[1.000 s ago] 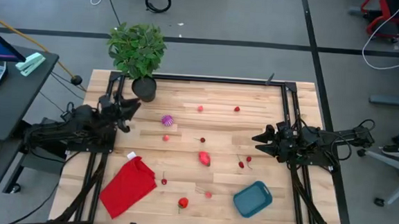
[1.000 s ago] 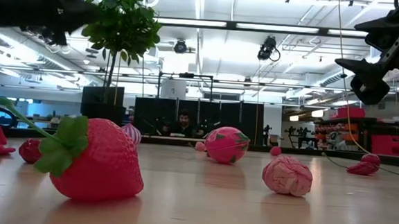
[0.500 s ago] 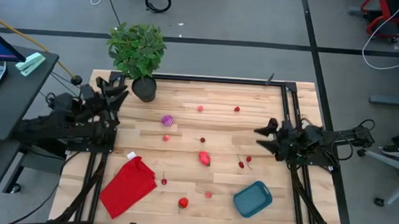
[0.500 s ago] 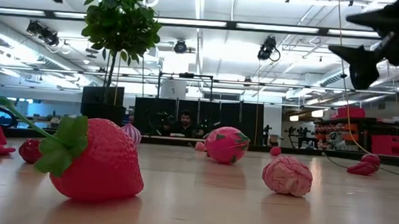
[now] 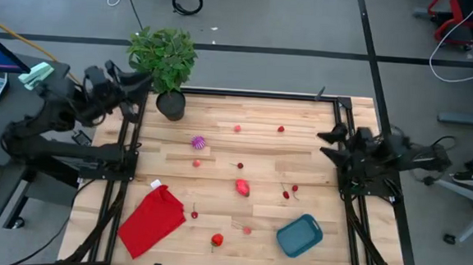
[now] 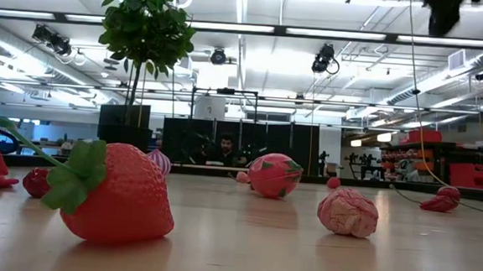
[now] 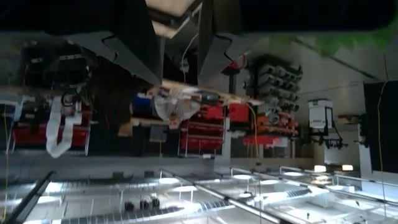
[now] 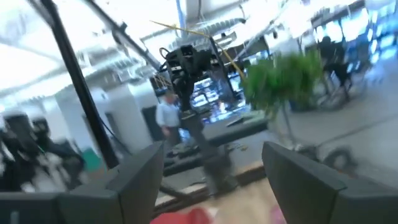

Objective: Pick and placing Produce into tupperware
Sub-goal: Put the cherry into the bin

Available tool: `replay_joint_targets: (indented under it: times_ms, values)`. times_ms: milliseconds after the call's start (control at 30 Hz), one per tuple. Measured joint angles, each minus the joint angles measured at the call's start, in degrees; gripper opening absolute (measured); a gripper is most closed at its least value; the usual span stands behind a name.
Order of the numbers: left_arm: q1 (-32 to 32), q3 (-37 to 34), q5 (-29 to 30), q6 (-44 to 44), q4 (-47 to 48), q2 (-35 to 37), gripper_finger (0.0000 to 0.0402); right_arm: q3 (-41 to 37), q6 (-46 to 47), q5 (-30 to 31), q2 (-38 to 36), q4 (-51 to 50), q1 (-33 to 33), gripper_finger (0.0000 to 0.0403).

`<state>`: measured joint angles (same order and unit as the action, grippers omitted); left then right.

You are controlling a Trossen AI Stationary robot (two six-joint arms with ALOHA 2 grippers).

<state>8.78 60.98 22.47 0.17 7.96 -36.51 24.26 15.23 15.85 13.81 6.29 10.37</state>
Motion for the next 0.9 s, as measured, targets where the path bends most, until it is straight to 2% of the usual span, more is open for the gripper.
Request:
replay_joint_targets:
  times_ms: [167,300,400,600,733,900]
  values:
    - [0.0,5.7,0.0,-1.1,-0.4,-1.8,0.0107,21.5,-13.1,-0.9,13.3,-12.0,0.0,0.0281]
    - [0.0,9.2,0.0,-3.2,-0.6,-1.6,0.0107,36.4,-11.6,-1.5,24.0,-24.9,0.0,0.0281]
    - [0.0,11.2,0.0,-4.0,-0.4,-1.6,0.0107,45.2,-7.7,-1.5,31.2,-27.5,0.0,0.0281]
    - [0.0,14.2,0.0,-4.1,-1.3,-1.7,0.0107,60.1,-1.2,-1.6,42.6,-27.5,0.0,0.0281]
    - [0.0,15.0,-0.1,-9.3,0.5,-1.7,0.0107,68.5,-0.6,-1.7,48.6,-27.1,-0.1,0.0281]
    - [0.1,15.0,0.0,-12.4,5.9,-1.8,0.0108,74.7,-4.5,-1.5,53.6,-36.2,-0.3,0.0281]
